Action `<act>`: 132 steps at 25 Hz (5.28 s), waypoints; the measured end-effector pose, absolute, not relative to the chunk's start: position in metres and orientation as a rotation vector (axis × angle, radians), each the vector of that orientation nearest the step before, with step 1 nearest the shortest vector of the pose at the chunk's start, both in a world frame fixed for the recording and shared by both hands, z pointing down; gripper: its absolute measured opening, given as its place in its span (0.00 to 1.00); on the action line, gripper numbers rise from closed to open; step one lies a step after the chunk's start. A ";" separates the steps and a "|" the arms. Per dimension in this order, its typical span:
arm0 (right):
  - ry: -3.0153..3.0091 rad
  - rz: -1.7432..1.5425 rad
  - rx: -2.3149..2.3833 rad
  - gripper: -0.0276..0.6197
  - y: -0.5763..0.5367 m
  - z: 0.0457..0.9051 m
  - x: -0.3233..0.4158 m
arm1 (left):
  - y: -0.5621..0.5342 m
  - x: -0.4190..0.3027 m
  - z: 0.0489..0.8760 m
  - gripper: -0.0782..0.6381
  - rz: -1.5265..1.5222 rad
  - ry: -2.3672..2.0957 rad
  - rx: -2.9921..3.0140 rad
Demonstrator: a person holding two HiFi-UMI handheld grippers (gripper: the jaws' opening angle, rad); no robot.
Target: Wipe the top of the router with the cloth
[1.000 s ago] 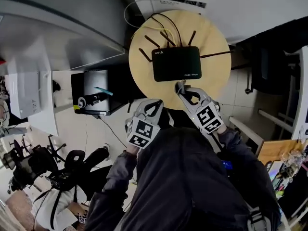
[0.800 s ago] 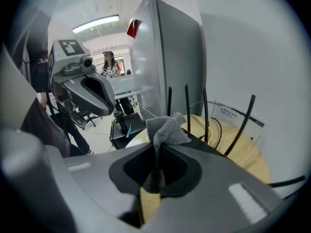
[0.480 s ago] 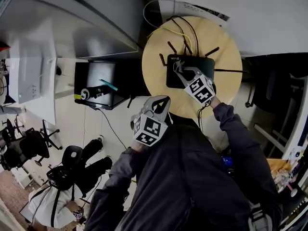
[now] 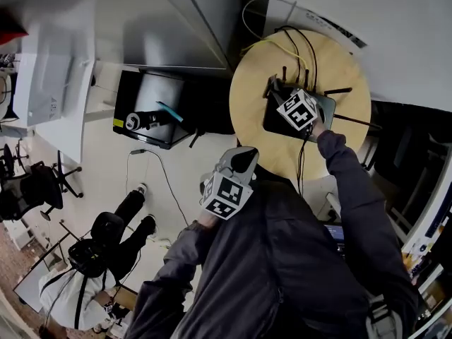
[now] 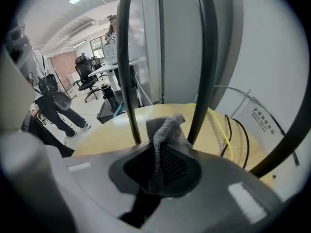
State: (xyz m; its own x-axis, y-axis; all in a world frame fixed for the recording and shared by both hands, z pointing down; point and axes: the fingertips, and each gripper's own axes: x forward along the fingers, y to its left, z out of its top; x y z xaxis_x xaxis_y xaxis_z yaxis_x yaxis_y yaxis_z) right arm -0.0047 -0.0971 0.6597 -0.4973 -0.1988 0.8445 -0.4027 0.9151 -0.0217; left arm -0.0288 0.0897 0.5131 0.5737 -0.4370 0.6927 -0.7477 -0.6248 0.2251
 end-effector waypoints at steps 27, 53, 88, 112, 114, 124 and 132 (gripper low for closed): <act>-2.099 0.249 0.328 0.09 0.042 0.661 -0.007 | 0.101 -0.027 0.516 0.11 0.868 -0.819 2.371; -2.048 0.258 0.541 0.09 -0.064 0.660 0.035 | 0.093 -0.027 0.497 0.11 0.692 -0.835 2.340; -2.057 0.332 0.693 0.09 -0.093 0.663 0.082 | 0.093 -0.018 0.500 0.11 0.768 -0.771 2.364; -2.043 0.276 0.561 0.09 0.011 0.661 0.075 | 0.094 -0.012 0.502 0.11 0.759 -0.744 2.356; -2.049 0.282 0.556 0.09 0.024 0.660 0.075 | 0.094 -0.012 0.502 0.11 0.762 -0.745 2.353; -2.101 0.354 0.629 0.09 0.007 0.649 0.088 | 0.090 -0.006 0.502 0.11 0.775 -0.732 2.363; -2.003 0.290 0.779 0.09 -0.089 0.650 0.127 | 0.093 -0.005 0.503 0.11 0.782 -0.726 2.358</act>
